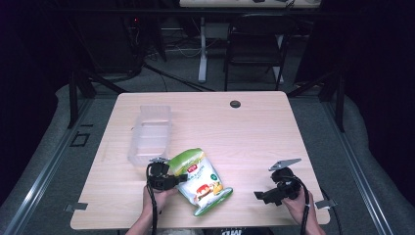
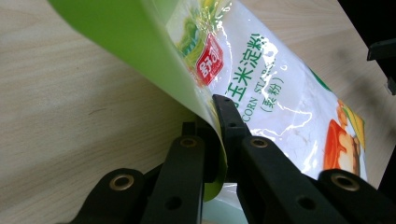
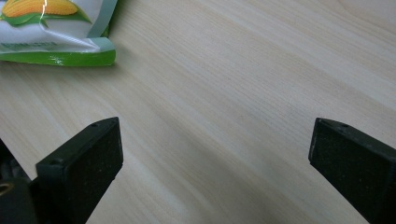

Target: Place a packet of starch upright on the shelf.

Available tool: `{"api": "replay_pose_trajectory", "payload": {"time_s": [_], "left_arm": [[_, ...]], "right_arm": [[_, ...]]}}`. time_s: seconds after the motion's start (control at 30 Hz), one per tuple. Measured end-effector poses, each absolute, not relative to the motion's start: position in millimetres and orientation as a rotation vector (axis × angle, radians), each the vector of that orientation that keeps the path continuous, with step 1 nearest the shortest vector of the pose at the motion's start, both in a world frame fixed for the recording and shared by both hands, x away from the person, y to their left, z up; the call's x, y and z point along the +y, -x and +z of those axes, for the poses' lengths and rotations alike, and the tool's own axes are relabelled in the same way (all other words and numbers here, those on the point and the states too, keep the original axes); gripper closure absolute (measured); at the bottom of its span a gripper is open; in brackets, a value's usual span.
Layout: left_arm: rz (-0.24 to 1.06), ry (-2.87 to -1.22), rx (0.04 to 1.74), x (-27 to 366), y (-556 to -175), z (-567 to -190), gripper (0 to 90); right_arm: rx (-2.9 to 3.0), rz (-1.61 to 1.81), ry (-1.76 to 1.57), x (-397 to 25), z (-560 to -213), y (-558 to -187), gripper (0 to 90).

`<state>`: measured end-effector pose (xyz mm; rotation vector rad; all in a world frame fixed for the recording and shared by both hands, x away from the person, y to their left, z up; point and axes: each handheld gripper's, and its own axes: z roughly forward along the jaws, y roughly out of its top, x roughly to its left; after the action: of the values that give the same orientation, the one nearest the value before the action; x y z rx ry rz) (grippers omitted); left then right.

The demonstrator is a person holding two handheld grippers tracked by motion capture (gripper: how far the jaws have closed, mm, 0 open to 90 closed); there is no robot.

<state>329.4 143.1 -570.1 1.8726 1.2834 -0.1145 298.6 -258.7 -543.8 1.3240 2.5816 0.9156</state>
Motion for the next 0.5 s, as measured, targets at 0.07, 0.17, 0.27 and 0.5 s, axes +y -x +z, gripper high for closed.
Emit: {"api": "replay_pose_trajectory", "payload": {"time_s": [0.07, 0.17, 0.27, 0.5], "left_arm": [[-0.110, -1.873, 1.278, 143.1, -328.8, -568.9, 89.6], [-0.108, -1.869, 1.282, 142.9, -328.4, -568.8, 89.5], [-0.090, -1.880, 1.281, 141.9, -328.3, -568.4, 88.7], [-0.090, -1.863, 1.287, 142.1, -328.6, -566.9, 88.8]], "right_arm": [[2.577, 0.914, -1.326, -258.9, -543.5, -297.8, 2.5], [2.570, 0.921, -1.326, -261.1, -543.1, -298.2, 2.6], [2.577, 0.909, -1.324, -260.4, -543.4, -299.5, 2.7], [2.603, 0.900, -1.306, -257.7, -544.7, -299.5, 2.8]]}}
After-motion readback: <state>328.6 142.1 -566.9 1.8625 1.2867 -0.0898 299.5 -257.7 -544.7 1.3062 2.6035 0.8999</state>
